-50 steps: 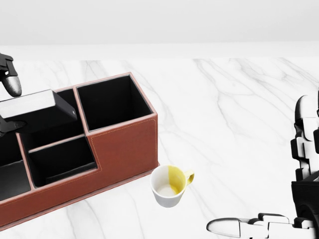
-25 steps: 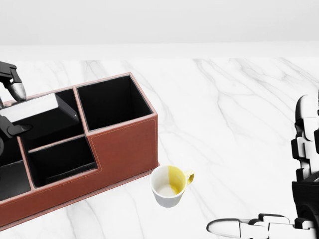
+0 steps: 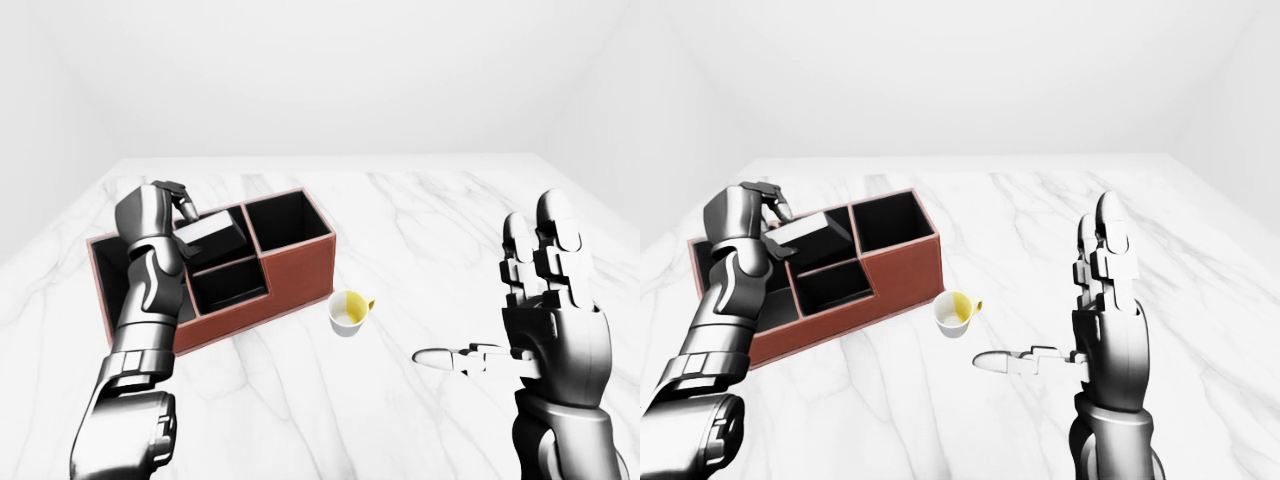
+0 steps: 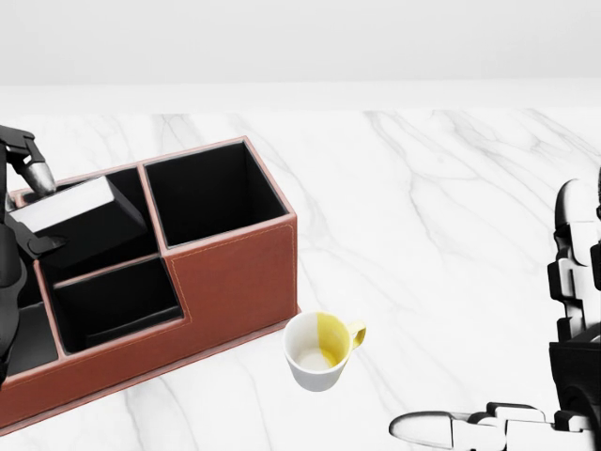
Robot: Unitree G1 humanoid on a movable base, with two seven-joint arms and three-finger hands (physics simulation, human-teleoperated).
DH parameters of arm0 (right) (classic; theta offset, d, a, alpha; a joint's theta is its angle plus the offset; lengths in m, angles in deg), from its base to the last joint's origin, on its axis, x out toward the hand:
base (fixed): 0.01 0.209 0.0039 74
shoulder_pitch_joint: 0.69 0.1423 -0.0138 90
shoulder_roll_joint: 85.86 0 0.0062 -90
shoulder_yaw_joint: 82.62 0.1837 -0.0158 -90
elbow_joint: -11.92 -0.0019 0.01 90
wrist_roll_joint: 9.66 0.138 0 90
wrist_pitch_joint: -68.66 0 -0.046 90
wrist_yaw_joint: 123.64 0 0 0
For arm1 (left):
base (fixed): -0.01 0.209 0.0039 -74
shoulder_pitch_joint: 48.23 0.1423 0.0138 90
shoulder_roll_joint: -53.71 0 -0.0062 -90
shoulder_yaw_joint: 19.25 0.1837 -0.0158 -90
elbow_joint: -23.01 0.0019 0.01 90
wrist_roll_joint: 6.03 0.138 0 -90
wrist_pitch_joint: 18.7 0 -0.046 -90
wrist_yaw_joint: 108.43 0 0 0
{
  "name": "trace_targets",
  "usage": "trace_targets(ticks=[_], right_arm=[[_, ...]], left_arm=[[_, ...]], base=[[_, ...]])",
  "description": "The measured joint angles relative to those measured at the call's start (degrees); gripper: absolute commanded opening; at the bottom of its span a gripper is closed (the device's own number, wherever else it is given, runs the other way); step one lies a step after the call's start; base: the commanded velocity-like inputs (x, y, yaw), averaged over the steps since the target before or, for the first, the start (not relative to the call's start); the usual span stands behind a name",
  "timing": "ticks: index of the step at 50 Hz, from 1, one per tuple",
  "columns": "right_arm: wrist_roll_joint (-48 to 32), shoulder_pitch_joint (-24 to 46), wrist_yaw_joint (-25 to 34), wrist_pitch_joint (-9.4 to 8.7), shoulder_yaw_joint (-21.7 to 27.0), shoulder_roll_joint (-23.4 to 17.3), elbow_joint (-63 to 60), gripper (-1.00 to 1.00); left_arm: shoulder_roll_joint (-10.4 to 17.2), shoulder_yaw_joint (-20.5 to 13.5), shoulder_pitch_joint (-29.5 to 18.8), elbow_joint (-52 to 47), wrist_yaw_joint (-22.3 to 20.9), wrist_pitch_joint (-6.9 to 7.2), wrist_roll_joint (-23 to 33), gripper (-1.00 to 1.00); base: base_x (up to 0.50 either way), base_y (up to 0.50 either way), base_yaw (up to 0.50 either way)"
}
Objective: Pick up the book and place it in the front compartment of the caddy.
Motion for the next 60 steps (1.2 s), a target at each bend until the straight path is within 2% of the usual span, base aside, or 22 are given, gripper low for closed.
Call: trace_targets(ticks=[28,29,30,32,41,49,55,60], right_arm=[[0.31,-0.1,0.17,0.0,0.21,0.07,-0.48,0.99],[0.33,-0.1,0.19,0.0,0.23,0.08,-0.52,1.0],[0.36,-0.09,0.21,0.0,0.26,0.08,-0.56,0.99],[0.4,-0.08,0.24,0.0,0.31,0.09,-0.62,1.0],[0.39,-0.15,0.3,0.0,0.23,0.13,-0.78,0.99],[0.24,-0.26,0.16,0.0,-0.08,0.09,-0.67,1.0],[0.1,-0.26,0.02,0.0,-0.23,0.03,-0.61,1.0],[0.04,-0.27,-0.05,0.0,-0.28,0.01,-0.53,0.99]], left_arm=[[-1.71,4.08,-8.23,19.36,9.56,0.0,-0.18,-0.98],[-1.78,4.19,-8.39,19.78,9.97,0.0,-0.08,-0.59],[-1.84,4.25,-8.53,20.11,10.33,0.0,-0.03,-0.02],[-1.88,4.34,-8.82,20.43,10.91,0.0,0.19,1.0],[-1.4,4.06,-8.81,18.36,10.91,0.0,1.32,1.0],[-0.87,3.14,-6.09,8.67,8.03,0.0,3.8,1.0],[-0.49,1.71,-1.62,-7.26,0.31,0.0,8.42,1.0],[-0.33,-0.2,2.54,-24.4,-10.66,0.0,14.86,1.0]], base=[[0.0,0.0,0.0],[0.0,0.0,0.0],[0.0,0.0,0.0],[0.0,0.0,0.0],[0.0,0.0,0.0],[0.0,0.0,0.0],[0.0,0.0,0.0],[0.0,0.0,0.0]])
